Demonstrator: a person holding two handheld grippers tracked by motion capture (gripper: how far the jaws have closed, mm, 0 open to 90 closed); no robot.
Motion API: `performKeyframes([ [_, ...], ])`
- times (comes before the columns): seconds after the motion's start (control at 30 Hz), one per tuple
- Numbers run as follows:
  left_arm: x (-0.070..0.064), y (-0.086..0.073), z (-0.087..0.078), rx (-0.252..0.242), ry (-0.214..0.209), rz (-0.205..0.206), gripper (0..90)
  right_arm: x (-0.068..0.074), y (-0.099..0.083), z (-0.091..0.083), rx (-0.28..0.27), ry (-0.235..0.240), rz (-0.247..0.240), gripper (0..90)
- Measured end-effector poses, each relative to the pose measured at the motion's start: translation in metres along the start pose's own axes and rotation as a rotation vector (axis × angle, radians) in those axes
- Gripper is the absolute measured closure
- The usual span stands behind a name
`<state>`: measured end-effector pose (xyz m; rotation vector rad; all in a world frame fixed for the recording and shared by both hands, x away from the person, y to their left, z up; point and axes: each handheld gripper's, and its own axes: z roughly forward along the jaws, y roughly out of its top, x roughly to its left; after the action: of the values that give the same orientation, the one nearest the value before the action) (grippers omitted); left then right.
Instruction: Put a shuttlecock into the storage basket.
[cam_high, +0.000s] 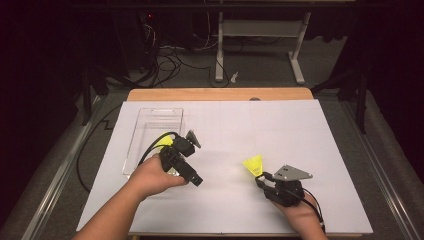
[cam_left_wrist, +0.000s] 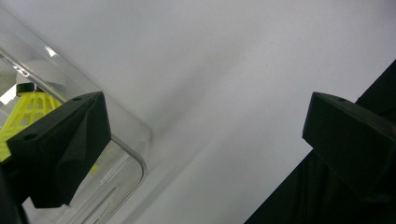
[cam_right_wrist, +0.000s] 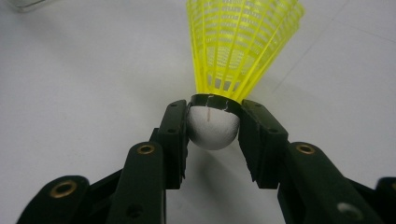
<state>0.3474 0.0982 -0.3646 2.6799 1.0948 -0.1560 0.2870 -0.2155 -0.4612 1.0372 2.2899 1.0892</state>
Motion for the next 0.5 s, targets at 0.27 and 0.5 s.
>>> performKeyframes([
  [0.27, -0.009, 0.004, 0.002, 0.008, -0.005, 0.038, 3.6, 0.012, 0.005, 0.003, 0.008, 0.065, -0.070, 64.5],
  [0.5, -0.015, 0.010, 0.001, 0.004, -0.007, 0.046, 5.0, 0.026, 0.008, 0.004, 0.020, 0.100, -0.119, 64.6],
])
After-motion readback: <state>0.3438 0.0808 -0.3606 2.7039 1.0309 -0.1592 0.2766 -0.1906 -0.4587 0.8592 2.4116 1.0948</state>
